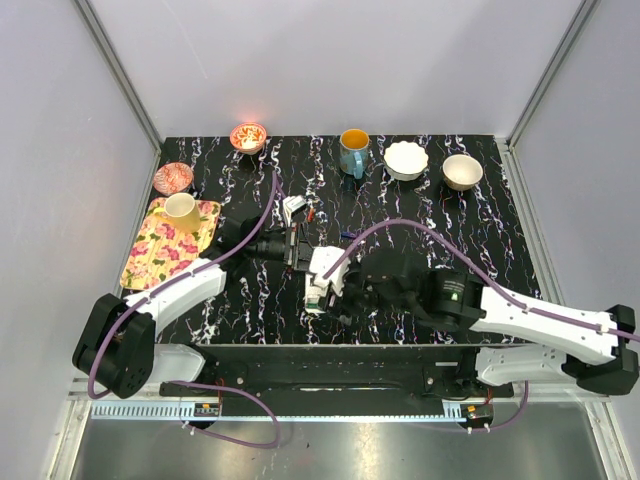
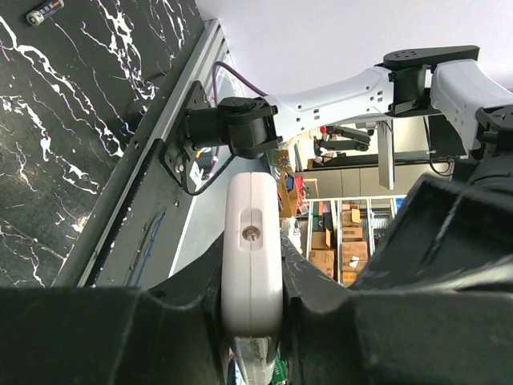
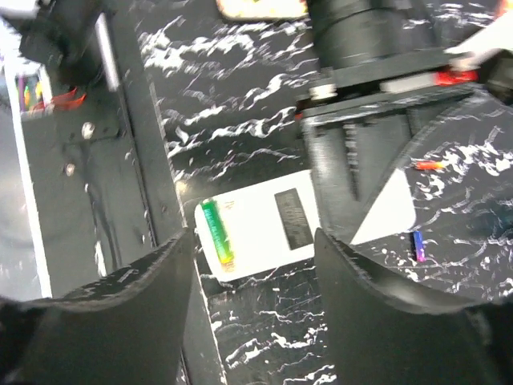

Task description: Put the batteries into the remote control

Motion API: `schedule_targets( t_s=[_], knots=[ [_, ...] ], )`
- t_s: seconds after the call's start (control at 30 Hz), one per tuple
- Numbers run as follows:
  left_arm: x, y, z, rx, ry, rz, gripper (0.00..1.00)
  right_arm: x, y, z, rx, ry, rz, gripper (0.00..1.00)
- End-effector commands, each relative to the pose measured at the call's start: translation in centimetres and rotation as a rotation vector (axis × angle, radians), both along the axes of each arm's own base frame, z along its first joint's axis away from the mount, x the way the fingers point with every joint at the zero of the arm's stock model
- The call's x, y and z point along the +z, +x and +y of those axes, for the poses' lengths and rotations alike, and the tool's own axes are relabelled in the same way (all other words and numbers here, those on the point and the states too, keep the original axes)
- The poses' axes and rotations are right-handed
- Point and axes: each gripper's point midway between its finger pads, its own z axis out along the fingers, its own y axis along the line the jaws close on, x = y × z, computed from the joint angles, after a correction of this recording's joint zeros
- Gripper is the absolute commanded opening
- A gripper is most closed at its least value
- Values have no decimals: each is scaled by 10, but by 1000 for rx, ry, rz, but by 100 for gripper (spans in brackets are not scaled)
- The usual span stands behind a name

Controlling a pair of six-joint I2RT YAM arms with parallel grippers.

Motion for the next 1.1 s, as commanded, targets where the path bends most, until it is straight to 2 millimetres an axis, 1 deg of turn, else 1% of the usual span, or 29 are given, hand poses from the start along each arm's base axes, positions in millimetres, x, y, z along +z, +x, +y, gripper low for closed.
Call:
schedule_targets(
  t_s=[0.0, 0.07, 0.1, 0.13, 0.2, 0.23, 0.27, 0.3, 0.33, 0.37, 0.43, 0.47, 0.57, 0.63, 0.67, 0.7, 0.77, 0.93, 1.07],
  knots=[
    [10, 5, -2, 18, -35, -51, 0, 67, 38, -13, -326, 312, 4, 70],
    [14, 11, -2, 49, -51, -64, 0, 67, 58, -23, -481, 385, 60, 71],
    [15, 15, -3, 77, -54, -70, 0, 64, 62, -24, -539, 427, 145, 73],
    [20, 19, -4, 95, -71, -75, 0, 62, 71, -28, -588, 446, 183, 75],
    [22, 27, -4, 144, -79, -76, 0, 54, 75, -31, -660, 480, 289, 78],
    [28, 31, -4, 165, -100, -80, 0, 51, 74, -30, -659, 483, 321, 81],
    [26, 36, -3, 203, -101, -75, 0, 45, 75, -32, -679, 474, 344, 83],
    [27, 39, -2, 222, -106, -74, 0, 44, 73, -31, -686, 484, 378, 86],
    [32, 42, -1, 239, -125, -82, 0, 41, 69, -29, -665, 475, 400, 95],
    [32, 46, 0, 267, -129, -80, 0, 35, 68, -30, -676, 456, 410, 97],
    [36, 48, 1, 295, -142, -82, 0, 30, 63, -30, -669, 443, 442, 99],
    [35, 51, 2, 317, -143, -80, 0, 26, 60, -31, -664, 434, 452, 100],
    [34, 54, 3, 342, -151, -72, 0, 17, 49, -27, -623, 413, 500, 99],
    [37, 56, 4, 352, -174, -69, 0, 12, 40, -23, -583, 392, 538, 100],
    [38, 55, 4, 351, -181, -69, 0, 6, 39, -23, -585, 370, 549, 100],
    [37, 55, 4, 351, -185, -64, 0, 3, 38, -23, -587, 359, 557, 100],
    [42, 55, 4, 351, -204, -70, 0, -3, 37, -24, -594, 344, 563, 100],
    [47, 55, 5, 354, -215, -85, 0, -10, 36, -23, -598, 336, 578, 100],
    [48, 53, 5, 348, -218, -90, 0, -14, 39, -21, -611, 338, 581, 100]
  ],
)
